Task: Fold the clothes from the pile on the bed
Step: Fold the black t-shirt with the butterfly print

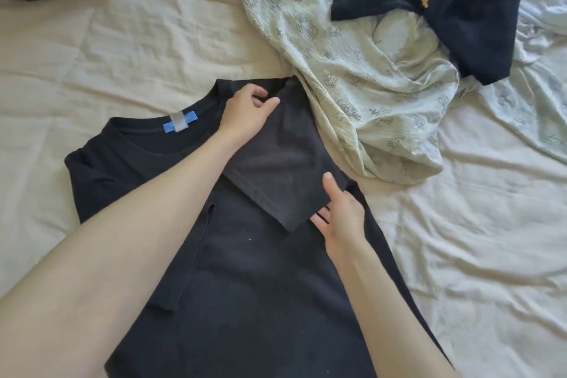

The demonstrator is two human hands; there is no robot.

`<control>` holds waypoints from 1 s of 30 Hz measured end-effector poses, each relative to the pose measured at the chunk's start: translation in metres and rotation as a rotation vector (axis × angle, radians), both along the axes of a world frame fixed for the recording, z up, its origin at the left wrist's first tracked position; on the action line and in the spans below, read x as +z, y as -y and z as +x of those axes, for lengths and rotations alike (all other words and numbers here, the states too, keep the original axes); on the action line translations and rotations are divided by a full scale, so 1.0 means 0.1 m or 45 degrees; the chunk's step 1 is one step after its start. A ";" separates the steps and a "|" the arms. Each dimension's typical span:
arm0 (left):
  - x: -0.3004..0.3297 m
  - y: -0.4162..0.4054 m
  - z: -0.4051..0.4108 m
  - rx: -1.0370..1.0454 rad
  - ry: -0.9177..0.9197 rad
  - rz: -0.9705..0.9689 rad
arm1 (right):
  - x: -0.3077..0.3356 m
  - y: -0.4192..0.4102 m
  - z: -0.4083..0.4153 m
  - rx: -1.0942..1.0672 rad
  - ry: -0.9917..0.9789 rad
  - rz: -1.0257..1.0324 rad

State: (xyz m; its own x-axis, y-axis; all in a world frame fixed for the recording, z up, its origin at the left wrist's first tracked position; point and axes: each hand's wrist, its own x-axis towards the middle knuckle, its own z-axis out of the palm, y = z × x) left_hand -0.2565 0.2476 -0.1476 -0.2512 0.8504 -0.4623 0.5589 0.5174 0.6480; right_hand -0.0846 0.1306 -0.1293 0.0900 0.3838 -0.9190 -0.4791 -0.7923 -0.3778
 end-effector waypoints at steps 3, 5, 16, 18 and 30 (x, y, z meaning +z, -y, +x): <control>0.00 0.28 -0.22 -0.265 -0.274 -0.123 | 0.06 0.15 -0.12 0.251 -0.017 -0.101; 0.00 0.40 -0.30 -0.347 -0.311 -0.131 | 0.08 0.21 -0.17 0.285 0.034 -0.160; 0.25 1.27 -0.67 -0.440 -0.708 0.270 | 0.17 0.61 -0.10 1.143 1.380 0.554; 0.29 1.61 -0.77 -0.406 -0.787 0.334 | 0.15 0.67 -0.14 1.408 1.587 0.925; 0.21 2.74 -0.73 -0.541 -0.639 -0.263 | -0.06 1.30 -0.25 2.336 1.494 0.883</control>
State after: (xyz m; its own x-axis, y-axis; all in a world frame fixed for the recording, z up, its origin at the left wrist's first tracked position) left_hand -0.3292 -0.0269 -0.1271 -0.1410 0.8296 -0.5402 0.9473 0.2716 0.1698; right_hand -0.1096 0.0004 -0.1350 -0.3912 0.7847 -0.4809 0.9198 0.3511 -0.1754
